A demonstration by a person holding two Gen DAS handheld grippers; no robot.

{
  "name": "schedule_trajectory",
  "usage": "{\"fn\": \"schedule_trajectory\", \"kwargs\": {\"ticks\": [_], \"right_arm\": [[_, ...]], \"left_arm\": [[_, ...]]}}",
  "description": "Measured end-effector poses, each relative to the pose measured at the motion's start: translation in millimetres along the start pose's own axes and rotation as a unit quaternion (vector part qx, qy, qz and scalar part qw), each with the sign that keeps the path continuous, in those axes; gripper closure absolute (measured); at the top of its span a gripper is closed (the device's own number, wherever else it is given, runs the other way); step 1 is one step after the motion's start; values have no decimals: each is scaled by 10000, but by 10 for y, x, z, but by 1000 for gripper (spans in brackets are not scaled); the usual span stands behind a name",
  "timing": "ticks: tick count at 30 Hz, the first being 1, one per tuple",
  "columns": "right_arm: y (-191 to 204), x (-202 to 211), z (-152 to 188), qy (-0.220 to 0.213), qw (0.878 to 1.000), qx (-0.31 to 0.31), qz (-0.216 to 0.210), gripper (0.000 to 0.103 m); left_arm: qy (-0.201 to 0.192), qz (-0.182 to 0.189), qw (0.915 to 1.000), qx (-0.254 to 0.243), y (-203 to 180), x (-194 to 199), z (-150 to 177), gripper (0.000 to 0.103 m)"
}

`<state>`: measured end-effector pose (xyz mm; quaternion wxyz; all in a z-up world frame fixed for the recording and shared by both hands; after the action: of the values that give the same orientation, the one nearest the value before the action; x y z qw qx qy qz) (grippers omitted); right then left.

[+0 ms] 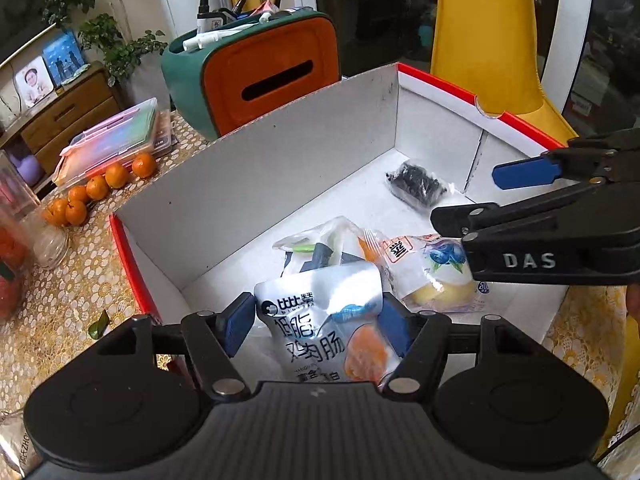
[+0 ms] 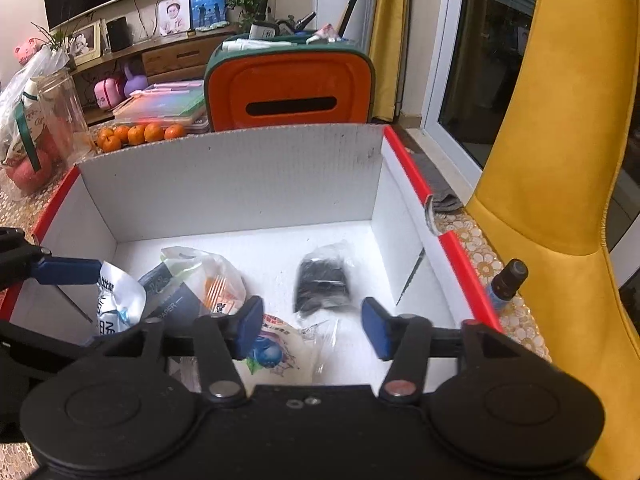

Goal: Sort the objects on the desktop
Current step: 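Open both tools to drop the pouch and black bag into the box, then withdraw both tools from the box toward the remaining table items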

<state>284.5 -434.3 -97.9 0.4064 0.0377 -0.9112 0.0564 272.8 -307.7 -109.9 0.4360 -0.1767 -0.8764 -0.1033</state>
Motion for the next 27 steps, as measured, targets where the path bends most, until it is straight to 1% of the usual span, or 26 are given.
{"fn": "schedule_trajectory", "kwargs": {"ticks": [5,7,9,11,16,19,25,27], "right_arm": [[-14,74,-12,-84,10000,-37,-18,38],[-12,100,-8,-88,9999,-49,-31,35],[-4,128,-4,-92,9999,-38,-40,32],[10,167,4,-102,9999,-16,-54,30],[49,274,2,-150,9998,-18,-106,28],[72,342,-4,-203,9997,-37,-120,23],[143,479,-16,-293,9994,-42,-182,22],[172,532,-7,-323,9993,-47,-208,22]], "left_arm": [[-30,87,9999,118,17,69,11,34],[-71,113,9998,143,17,116,11,32],[-106,133,9997,177,21,170,14,28],[-128,165,9995,225,22,226,22,26],[-162,248,9990,343,43,367,46,26],[-214,328,9985,393,59,466,62,26],[-321,477,9975,413,65,673,112,26],[-365,476,9973,427,81,741,138,26]]}}
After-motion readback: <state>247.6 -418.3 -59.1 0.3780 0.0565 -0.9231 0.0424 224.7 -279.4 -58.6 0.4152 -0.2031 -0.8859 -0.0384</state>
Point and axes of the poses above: each gripper's, at about its wrist camera, not at the fingertips, and x roughly against the way its jaws point, y to its left, z to its underside, the point moved 10 cm from there along -x, roughly the way its jaws point, and after that the axes turned 6 degrees about x, right-handed, at the moved point
